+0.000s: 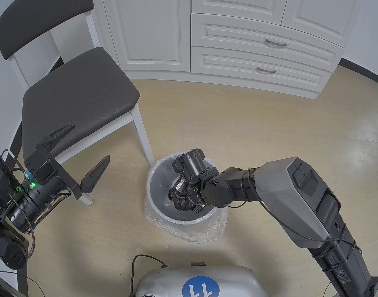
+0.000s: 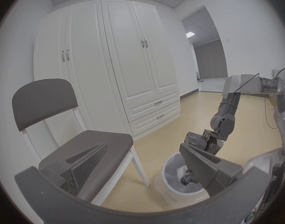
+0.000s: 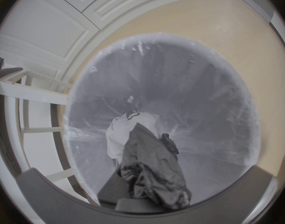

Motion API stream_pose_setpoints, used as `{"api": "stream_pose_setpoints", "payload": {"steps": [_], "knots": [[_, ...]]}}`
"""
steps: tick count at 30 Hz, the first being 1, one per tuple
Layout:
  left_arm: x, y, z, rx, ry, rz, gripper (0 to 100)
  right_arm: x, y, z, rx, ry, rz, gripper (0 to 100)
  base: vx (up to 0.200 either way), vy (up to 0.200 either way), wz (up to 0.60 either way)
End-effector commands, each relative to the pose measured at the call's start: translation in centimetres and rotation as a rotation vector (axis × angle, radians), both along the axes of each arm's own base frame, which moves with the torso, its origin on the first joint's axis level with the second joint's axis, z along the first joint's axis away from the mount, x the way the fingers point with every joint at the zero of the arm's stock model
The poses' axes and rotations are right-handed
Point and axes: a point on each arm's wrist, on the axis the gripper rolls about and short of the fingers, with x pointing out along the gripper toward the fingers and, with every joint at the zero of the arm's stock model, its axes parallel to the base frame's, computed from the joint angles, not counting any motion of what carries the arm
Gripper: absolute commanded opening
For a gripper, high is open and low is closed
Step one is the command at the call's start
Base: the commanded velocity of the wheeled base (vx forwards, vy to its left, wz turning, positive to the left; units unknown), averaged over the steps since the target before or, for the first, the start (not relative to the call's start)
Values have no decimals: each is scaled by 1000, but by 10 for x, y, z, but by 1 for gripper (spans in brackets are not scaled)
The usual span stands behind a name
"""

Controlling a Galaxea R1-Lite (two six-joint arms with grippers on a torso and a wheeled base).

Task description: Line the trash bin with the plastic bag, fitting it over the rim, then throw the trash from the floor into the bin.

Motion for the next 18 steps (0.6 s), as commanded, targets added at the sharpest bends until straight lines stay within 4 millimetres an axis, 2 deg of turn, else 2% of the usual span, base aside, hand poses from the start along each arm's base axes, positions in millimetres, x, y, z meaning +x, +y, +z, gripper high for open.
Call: {"api": "stream_pose_setpoints", "payload": {"steps": [1,11,14,18], "knots": [[1,-1,-2,3,9,-2,100,1,5,2,29,-42,13,0,0,0,0],[5,-3,-8,12,34,-7,100,5,7,-14,8,-60,48,0,0,0,0],[8,-3,-12,44,35,-1,100,5,7,-27,-48,-57,71,0,0,0,0],[8,-4,-13,49,37,0,100,6,6,-27,-56,-59,74,0,0,0,0]]}}
